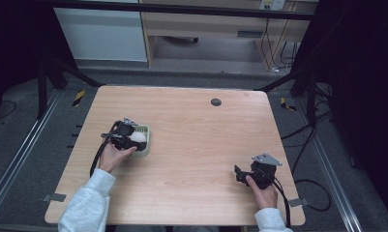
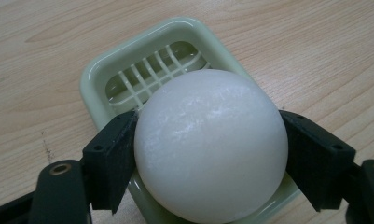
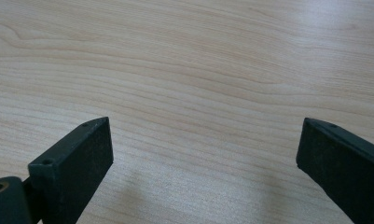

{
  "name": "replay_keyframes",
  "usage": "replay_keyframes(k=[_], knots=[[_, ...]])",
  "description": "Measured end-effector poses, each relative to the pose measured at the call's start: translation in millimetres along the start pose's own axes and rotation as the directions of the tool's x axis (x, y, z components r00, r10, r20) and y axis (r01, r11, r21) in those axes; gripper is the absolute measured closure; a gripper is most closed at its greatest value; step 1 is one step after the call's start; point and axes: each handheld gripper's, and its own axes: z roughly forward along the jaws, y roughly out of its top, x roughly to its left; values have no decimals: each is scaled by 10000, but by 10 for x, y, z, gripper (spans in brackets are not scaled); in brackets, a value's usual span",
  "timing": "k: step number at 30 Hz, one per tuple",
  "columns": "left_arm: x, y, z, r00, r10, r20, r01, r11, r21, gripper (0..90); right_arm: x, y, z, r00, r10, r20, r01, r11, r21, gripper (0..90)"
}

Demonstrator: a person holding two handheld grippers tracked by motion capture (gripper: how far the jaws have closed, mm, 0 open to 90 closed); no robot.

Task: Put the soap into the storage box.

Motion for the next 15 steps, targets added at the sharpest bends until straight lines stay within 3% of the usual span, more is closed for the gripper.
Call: replay_keyframes(k=[3,4,7,15], knots=[[19,7,-40,10000,2,5,-2,9998,-211,226,-1,0,0,10000,-9,10,9,10000,-7,41],[21,19,-81,9999,-122,22,123,9987,-485,223,1,0,0,10000,0,-8,0,10000,18,40],[28,29,-119,10000,-61,-4,61,9984,-560,211,1,-1,0,10000,-7,-5,7,10000,19,40],[-50,55,-243,9999,-75,77,84,9933,-1154,190,-3,1,-4,10000,-28,20,28,10000,-20,40]])
